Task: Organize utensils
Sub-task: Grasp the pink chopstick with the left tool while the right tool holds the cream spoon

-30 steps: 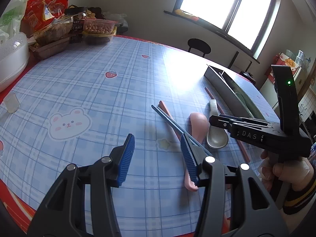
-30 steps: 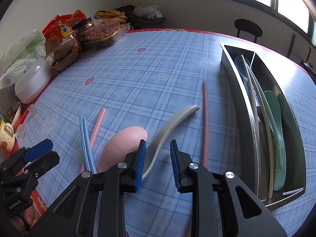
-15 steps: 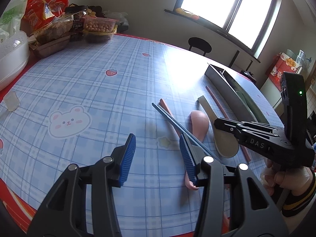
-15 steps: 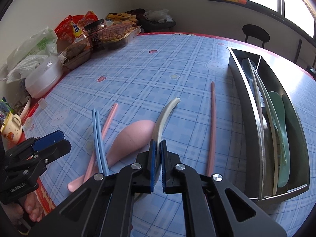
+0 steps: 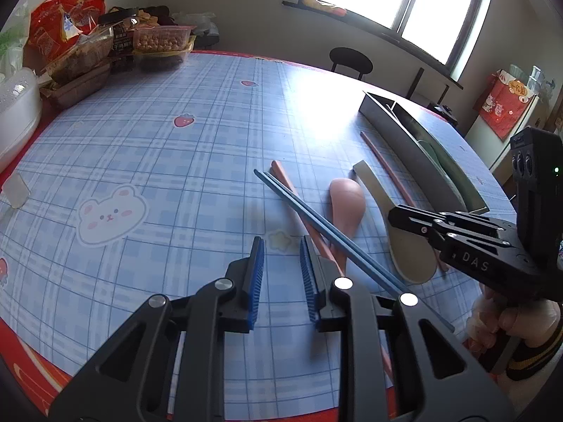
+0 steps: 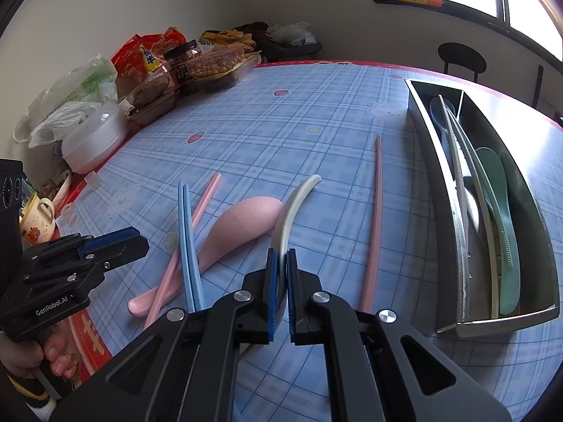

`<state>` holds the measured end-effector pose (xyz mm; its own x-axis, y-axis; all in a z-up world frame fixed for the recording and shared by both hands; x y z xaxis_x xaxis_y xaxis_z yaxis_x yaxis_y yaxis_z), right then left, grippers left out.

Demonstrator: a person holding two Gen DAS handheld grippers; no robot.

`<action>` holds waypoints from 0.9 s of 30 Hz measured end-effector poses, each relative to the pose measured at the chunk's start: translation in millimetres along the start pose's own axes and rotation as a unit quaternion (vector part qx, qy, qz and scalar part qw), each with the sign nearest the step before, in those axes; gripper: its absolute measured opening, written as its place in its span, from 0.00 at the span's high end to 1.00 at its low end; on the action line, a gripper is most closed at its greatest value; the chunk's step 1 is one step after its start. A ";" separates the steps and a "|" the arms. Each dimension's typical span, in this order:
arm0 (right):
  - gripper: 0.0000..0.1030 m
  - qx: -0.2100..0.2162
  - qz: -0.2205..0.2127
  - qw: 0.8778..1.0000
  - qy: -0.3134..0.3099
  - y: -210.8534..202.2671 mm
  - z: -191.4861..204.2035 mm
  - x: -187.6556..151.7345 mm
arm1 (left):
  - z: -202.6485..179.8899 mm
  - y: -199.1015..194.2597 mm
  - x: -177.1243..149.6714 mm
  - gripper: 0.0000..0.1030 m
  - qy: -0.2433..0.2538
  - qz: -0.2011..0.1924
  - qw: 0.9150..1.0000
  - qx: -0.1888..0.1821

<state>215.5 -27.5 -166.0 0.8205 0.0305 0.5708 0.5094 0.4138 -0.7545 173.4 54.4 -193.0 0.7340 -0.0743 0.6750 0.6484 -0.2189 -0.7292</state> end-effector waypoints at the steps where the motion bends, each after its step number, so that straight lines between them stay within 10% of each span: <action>1: 0.94 0.002 0.000 1.000 -0.002 0.1 1.1 0.0 | -2.7 0.1 -1.0 0.77 0.000 0.005 1.000 -0.008; 27: 0.94 0.046 0.000 0.999 -0.002 -4.3 3.5 -1.4 | -27.9 29.2 6.2 0.75 0.030 0.068 0.997 0.021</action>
<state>211.2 -26.1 -162.5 0.8197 0.0348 0.5717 0.4829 0.4948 -0.7225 191.2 20.4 -206.9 0.8029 -0.1596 0.5744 0.5529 -0.1610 -0.8176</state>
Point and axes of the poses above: each gripper's, at about its wrist camera, not at the fingertips, and y roughly the way its jaws point, z to its left, x to its top, the point moved 6 cm from there along y, roughly the way its jaws point, and after that the axes turned 10 degrees about y, right-handed, at the moved point
